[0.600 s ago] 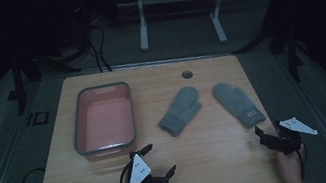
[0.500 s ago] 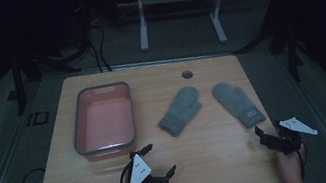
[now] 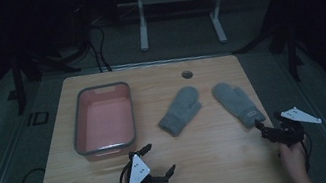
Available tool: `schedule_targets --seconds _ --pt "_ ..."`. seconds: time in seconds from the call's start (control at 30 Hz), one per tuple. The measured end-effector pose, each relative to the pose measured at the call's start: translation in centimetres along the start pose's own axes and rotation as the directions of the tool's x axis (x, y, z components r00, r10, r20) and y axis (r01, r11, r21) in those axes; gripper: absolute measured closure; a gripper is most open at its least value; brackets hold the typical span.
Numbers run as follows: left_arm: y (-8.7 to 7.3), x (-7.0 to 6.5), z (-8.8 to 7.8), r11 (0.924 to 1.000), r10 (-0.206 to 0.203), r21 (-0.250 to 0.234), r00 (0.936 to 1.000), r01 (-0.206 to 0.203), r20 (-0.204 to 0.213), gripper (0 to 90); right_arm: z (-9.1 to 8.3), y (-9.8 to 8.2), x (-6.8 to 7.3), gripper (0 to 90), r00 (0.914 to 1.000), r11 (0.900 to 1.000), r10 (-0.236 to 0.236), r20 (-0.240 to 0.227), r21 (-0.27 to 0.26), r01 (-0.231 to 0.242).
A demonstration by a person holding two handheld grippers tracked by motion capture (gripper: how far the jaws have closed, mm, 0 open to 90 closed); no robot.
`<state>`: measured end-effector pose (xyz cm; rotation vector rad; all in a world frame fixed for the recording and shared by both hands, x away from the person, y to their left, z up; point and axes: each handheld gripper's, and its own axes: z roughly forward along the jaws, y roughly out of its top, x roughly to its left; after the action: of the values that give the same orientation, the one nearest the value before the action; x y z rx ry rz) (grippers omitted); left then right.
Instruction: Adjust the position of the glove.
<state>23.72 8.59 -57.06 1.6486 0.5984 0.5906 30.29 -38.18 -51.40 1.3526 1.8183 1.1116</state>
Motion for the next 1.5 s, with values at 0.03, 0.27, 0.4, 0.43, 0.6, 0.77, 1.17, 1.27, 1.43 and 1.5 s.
schedule_targets --seconds 0.03,0.27,0.4,0.43,0.6,0.77,1.17,1.27,1.43,1.5 --pt "0.0 0.0 0.0 1.0 -0.002 -0.001 1.0 0.002 0.0 0.2 0.0 0.5 0.1 16.5 1.0 1.0 -0.007 -0.002 0.002 0.007" --pt "0.0 0.0 0.0 1.0 0.002 -0.001 1.0 -0.002 0.0 0.2 1.5 3.8 0.9 14.4 0.9954 0.994 -0.063 -0.072 0.082 0.069" --pt "0.0 0.0 0.0 1.0 -0.001 -0.001 1.0 0.001 -0.001 0.2 3.2 5.5 1.9 14.3 0.9878 0.989 -0.057 -0.145 0.126 0.075" --pt "0.0 0.0 0.0 1.0 0.002 0.0 1.0 -0.002 -0.001 0.2 3.8 5.8 2.3 14.3 0.9873 0.987 -0.075 -0.141 0.132 0.093" --pt "0.0 0.0 0.0 1.0 -0.001 0.0 1.0 0.001 0.0 0.2 6.1 7.3 4.6 14.2 0.9709 0.979 -0.132 -0.2 0.13 0.16" --pt "0.0 0.0 0.0 1.0 -0.004 0.0 1.0 0.004 0.0 0.2 9.5 9.0 7.6 14.2 0.9436 0.965 -0.158 -0.291 0.156 0.21" --pt "0.0 -0.1 0.0 1.0 -0.002 0.004 1.0 0.002 0.009 0.2 15.1 10.5 12.0 18.8 0.8867 0.932 -0.244 -0.393 0.158 0.326" --pt "0.0 0.0 0.0 1.0 -0.005 0.004 0.9999 0.005 0.01 0.2 16.5 10.4 13.0 18.7 0.8734 0.92 -0.267 -0.407 0.161 0.356" --pt "0.0 0.0 0.0 1.0 -0.004 0.004 0.9999 0.004 0.012 0.2 18.2 10.3 14.1 18.8 0.863 0.914 -0.257 -0.435 0.182 0.364" --pt "0.0 0.0 0.0 1.0 -0.005 0.004 0.9999 0.005 0.012 0.2 18.9 10.1 14.3 18.5 0.8545 0.915 -0.24 -0.461 0.187 0.358"
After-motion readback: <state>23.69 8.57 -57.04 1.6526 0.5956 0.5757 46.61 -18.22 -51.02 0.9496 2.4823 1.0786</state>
